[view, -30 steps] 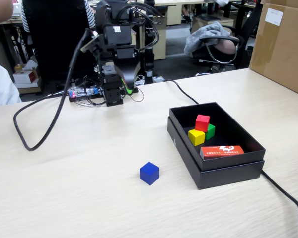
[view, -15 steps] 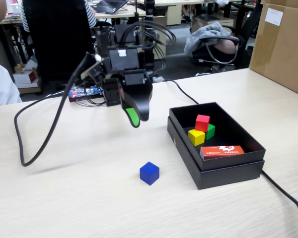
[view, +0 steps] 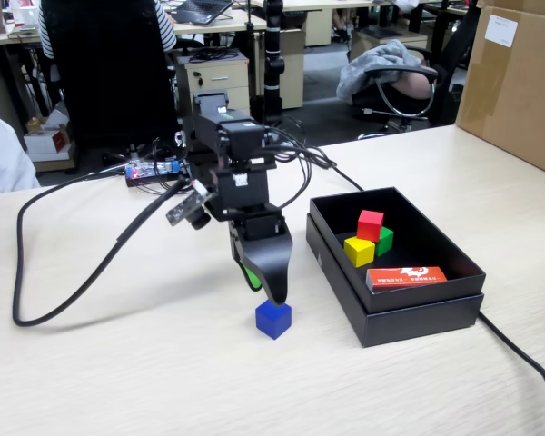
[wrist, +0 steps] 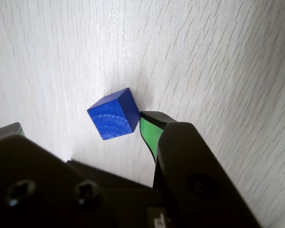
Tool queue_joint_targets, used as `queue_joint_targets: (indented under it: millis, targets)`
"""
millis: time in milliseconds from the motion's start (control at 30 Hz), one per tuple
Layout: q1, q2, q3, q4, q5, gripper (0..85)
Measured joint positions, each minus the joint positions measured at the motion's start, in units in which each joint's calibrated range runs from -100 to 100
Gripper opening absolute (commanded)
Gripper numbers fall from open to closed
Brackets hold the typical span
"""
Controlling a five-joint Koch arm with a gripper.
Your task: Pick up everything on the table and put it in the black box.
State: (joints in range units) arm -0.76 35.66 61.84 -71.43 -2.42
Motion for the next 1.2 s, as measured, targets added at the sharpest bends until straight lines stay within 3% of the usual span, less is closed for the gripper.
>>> queue_joint_targets:
  millis: [300,533,833,867,1200]
  targets:
    - [0.7,8.4,1.6,-0.2,-0.3,44.5]
    - [0.5,11.5,4.7,-0.2,-0.4,34.0]
    - [0.4,11.9,4.8,-0.2,-0.4,1.1]
    - [0.4,11.9,4.8,-0.2,-0.4,1.1]
    - [3.2,-27.7,-14.5,-1.2,1.7,1.1]
